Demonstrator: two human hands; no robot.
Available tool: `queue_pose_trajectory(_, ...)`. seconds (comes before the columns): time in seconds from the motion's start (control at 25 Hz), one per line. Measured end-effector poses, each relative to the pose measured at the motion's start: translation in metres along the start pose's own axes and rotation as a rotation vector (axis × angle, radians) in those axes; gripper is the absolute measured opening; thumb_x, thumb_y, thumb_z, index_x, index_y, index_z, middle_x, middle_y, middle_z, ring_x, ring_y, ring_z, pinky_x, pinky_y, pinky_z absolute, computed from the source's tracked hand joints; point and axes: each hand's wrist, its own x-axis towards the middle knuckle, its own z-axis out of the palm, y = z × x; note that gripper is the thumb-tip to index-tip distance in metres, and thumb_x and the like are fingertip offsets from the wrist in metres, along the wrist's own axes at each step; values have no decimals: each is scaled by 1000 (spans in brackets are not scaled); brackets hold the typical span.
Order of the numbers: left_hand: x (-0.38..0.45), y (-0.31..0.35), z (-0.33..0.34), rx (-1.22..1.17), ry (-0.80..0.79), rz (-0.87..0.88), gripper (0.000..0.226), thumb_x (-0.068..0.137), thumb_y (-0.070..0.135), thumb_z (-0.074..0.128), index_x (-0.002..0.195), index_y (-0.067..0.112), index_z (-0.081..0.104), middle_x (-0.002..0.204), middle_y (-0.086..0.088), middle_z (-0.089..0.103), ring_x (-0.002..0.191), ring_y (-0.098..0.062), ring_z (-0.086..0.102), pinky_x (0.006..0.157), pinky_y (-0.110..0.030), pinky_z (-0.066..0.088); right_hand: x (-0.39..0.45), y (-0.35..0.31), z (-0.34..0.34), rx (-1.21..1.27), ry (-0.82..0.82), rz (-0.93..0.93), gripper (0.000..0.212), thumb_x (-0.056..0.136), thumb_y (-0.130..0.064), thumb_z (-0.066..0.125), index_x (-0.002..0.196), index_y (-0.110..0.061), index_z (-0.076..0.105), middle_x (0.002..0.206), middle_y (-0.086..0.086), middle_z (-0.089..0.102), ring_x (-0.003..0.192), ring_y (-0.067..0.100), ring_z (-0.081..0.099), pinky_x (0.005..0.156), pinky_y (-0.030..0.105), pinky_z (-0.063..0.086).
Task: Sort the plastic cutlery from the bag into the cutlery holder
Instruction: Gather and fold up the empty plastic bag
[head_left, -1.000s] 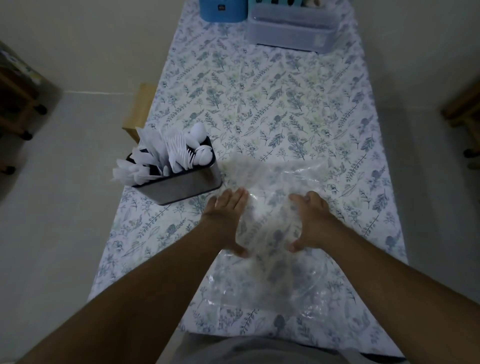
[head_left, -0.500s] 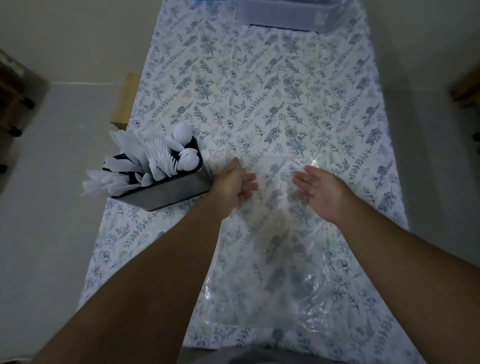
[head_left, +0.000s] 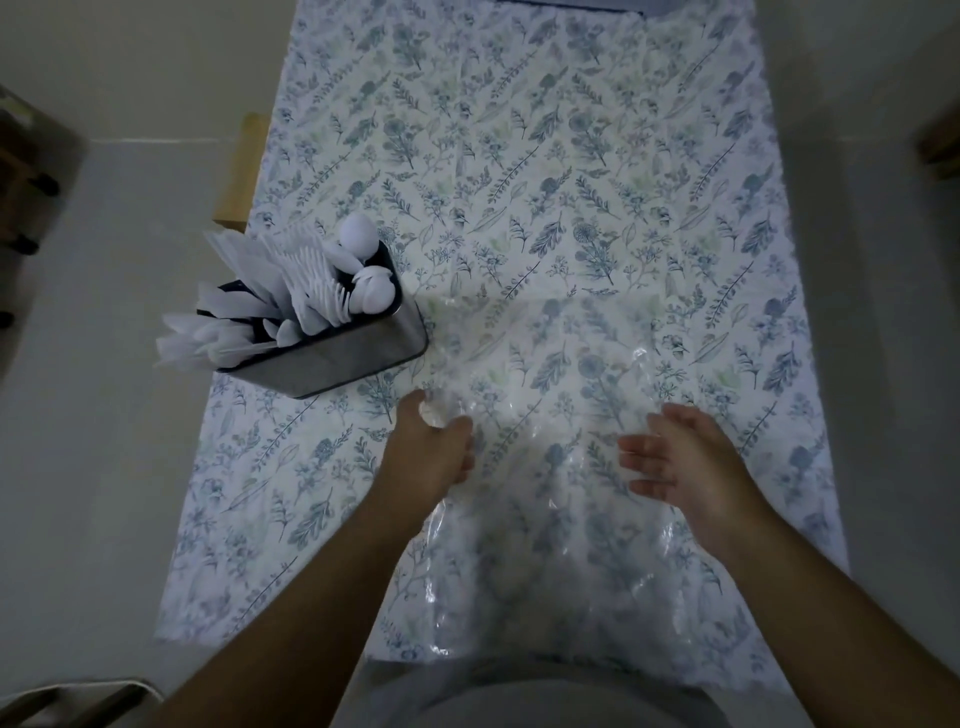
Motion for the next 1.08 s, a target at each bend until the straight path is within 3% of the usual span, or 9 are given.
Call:
queue_pose_trajectory(0.12,21,11,1,-91,-22,-131,33,101,35,54,128,17,48,89,-18,76,75,-31,73,66,-39,59,11,-11,1,-21,-61,96,23,103,-33,53,119,-17,55,89,14,78,79,29,74,69,39,55)
queue_pose_trajectory(0.24,20,14,-13,-314,-174,-277,51,102,58,37,107,11,55,88,-18,77,81,-33,73,70,-38,56,18,-9,-11,144,-83,193,45,102,-56,41,96,-15,58,97,15,76,89,30,73,78,43,53)
queue_pose_trajectory(0.32,13,4,-27,-366,-243,-246,51,100,59,40,99,10,56,84,-15,75,80,-32,71,69,-35,52,14,-5,-23,203,-130,183,50,92,-63,55,90,-13,60,92,14,75,88,29,71,78,43,52)
queue_pose_trajectory(0.44,-1,-13,-49,-78,-346,-7,12,91,22,71,95,17,61,80,-5,74,76,-23,66,61,-27,50,1,8,-38,-136,-243,-16,44,66,-29,91,98,-16,65,84,6,73,72,20,65,59,32,50)
queue_pose_trajectory(0.56,-5,-27,-52,467,-285,192,54,78,16,85,117,40,55,88,4,75,79,-10,70,64,-16,49,-1,19,-38,-518,-193,-175,44,84,-7,79,118,-29,63,92,6,71,70,14,67,56,26,53)
queue_pose_trajectory(0.68,-7,-34,-38,692,-27,327,37,73,22,82,106,31,66,101,2,60,91,-14,59,71,-16,44,6,25,-29,-673,-63,-302,27,80,-9,80,103,-21,72,98,9,64,75,13,61,63,23,49)
queue_pose_trajectory(0.76,-6,-36,-32,598,6,334,22,76,19,77,95,22,65,104,-4,56,92,-17,56,73,-20,47,5,28,-25,-557,-18,-311,12,81,-10,77,89,-15,70,88,12,64,72,16,57,63,26,48)
queue_pose_trajectory(0.84,-10,-32,-30,380,-33,255,10,86,13,69,92,15,60,91,-4,62,76,-13,58,57,-18,48,-4,29,-23,-400,-29,-256,8,88,-10,69,88,-14,63,82,6,64,75,19,57,66,30,46)
queue_pose_trajectory(1.08,-18,-31,-28,-186,-120,144,24,93,-5,54,81,16,56,78,-4,58,77,-21,55,67,-34,44,-27,39,-41,-233,-250,-98,42,89,5,64,117,-24,71,110,12,76,97,32,71,85,47,55)
